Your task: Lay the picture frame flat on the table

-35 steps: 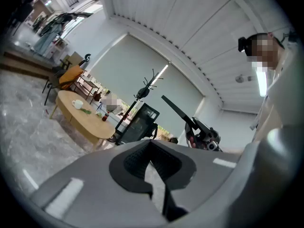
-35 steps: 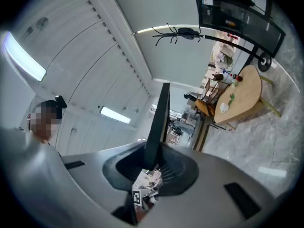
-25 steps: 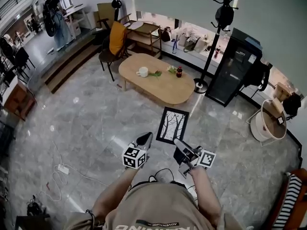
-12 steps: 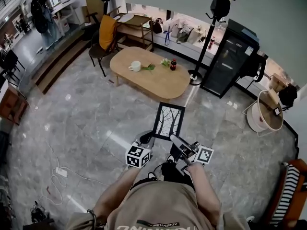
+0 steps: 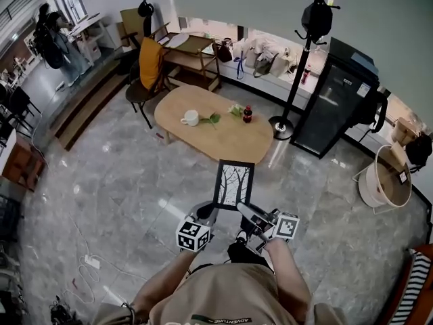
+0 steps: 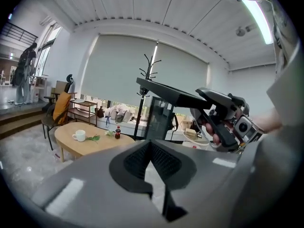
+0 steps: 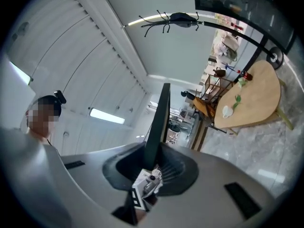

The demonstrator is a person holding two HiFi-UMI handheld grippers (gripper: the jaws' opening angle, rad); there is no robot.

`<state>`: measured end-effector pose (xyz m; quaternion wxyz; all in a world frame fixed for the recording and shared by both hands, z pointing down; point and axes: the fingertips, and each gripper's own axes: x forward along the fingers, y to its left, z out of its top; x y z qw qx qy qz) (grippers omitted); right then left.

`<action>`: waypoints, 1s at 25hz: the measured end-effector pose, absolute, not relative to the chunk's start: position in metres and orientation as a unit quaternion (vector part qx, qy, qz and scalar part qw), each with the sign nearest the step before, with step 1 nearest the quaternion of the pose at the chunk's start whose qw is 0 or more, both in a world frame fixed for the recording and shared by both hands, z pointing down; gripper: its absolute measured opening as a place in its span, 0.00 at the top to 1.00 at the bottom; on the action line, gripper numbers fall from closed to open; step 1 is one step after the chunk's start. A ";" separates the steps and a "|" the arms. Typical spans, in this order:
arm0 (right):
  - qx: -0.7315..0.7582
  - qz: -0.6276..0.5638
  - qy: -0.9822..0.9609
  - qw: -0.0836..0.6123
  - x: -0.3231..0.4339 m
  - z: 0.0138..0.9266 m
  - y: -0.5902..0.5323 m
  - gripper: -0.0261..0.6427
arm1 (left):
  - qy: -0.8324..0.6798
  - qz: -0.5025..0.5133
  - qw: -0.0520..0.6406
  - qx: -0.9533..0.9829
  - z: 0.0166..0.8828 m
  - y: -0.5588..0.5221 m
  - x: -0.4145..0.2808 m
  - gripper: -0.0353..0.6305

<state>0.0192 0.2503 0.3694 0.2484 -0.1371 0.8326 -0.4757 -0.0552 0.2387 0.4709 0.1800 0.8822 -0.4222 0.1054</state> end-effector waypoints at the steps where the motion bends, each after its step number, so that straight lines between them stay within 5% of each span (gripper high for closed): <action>1: -0.134 -0.475 0.835 0.244 0.023 0.368 0.234 0.86 | -0.425 0.107 0.180 0.881 0.470 0.223 -0.052 0.94; 25: -0.174 -0.518 0.810 0.211 0.016 0.419 -0.070 0.86 | -0.449 0.105 0.201 0.864 0.503 -0.061 -0.093 0.94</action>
